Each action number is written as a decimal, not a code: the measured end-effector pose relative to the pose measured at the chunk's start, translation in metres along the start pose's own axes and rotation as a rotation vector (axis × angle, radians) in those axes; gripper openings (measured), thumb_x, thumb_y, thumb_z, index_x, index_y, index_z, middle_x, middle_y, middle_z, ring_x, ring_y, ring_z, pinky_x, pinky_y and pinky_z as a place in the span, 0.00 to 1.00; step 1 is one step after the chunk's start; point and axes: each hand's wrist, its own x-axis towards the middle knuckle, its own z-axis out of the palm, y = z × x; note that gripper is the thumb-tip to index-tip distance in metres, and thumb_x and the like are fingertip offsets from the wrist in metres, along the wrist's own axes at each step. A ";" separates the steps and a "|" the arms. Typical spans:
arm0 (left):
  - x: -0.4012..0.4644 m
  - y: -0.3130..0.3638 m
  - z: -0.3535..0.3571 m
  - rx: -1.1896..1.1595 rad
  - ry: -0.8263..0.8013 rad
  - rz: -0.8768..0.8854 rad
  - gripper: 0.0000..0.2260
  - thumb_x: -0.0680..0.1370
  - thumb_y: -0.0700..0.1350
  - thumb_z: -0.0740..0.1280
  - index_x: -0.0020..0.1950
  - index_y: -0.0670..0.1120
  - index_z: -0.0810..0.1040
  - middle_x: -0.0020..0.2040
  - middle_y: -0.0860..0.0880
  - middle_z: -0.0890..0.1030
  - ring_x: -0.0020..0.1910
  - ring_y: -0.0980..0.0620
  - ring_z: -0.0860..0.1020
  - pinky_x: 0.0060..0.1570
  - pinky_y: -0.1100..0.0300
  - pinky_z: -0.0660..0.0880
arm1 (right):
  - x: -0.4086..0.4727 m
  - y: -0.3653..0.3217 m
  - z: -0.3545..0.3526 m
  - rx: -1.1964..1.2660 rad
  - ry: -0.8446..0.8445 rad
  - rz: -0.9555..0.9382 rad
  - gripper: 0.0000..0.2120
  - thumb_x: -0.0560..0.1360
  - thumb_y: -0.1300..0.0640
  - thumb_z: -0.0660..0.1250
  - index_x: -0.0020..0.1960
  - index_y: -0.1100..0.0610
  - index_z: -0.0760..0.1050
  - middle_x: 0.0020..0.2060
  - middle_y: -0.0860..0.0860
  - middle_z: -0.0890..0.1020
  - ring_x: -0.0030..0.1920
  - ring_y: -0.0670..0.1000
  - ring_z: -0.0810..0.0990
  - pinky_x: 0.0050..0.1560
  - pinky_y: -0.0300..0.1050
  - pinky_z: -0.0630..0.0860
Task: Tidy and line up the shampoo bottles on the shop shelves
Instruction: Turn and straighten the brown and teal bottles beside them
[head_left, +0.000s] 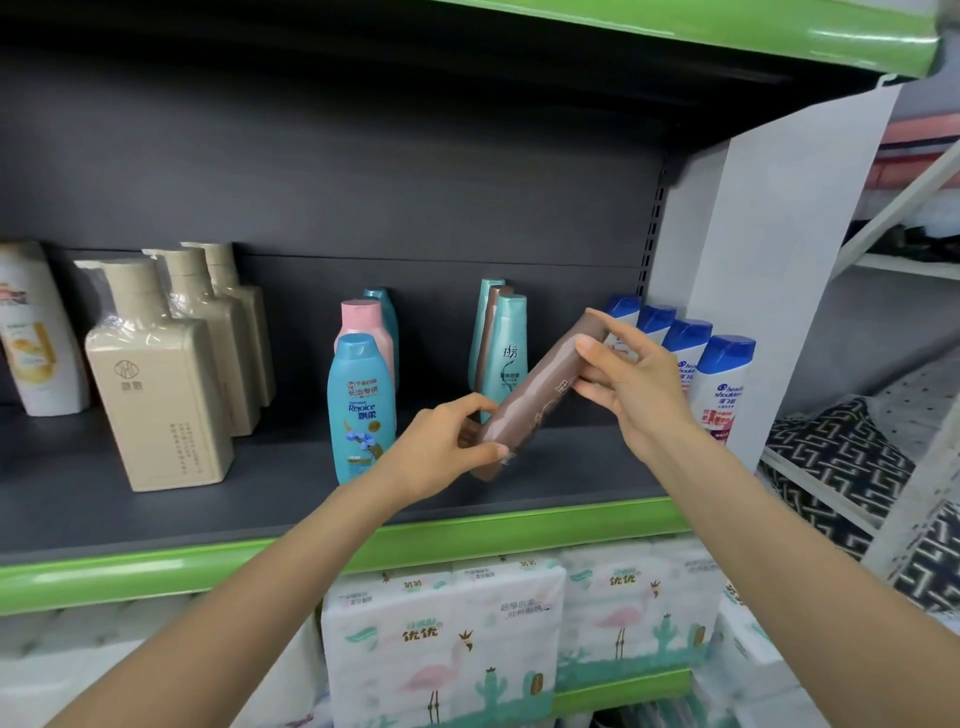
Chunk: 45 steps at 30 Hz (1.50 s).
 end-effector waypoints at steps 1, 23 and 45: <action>0.003 0.003 0.002 0.029 0.019 0.014 0.20 0.74 0.46 0.71 0.64 0.49 0.72 0.54 0.50 0.81 0.50 0.54 0.79 0.53 0.64 0.74 | 0.001 -0.002 0.001 -0.020 0.008 -0.009 0.18 0.73 0.63 0.69 0.61 0.50 0.77 0.53 0.55 0.81 0.53 0.51 0.81 0.51 0.46 0.81; 0.041 0.017 0.012 -0.182 0.195 0.070 0.27 0.70 0.37 0.73 0.65 0.52 0.69 0.43 0.56 0.76 0.36 0.62 0.79 0.38 0.72 0.76 | 0.016 0.000 0.017 -0.657 -0.196 -0.297 0.22 0.75 0.61 0.67 0.68 0.52 0.71 0.52 0.49 0.80 0.50 0.48 0.80 0.51 0.46 0.80; 0.057 0.034 -0.007 -0.141 0.373 0.131 0.17 0.77 0.43 0.65 0.65 0.51 0.71 0.56 0.50 0.78 0.51 0.58 0.77 0.47 0.77 0.70 | 0.033 -0.006 0.003 -0.650 -0.200 -0.282 0.18 0.77 0.58 0.64 0.67 0.52 0.72 0.50 0.48 0.81 0.50 0.45 0.79 0.55 0.41 0.75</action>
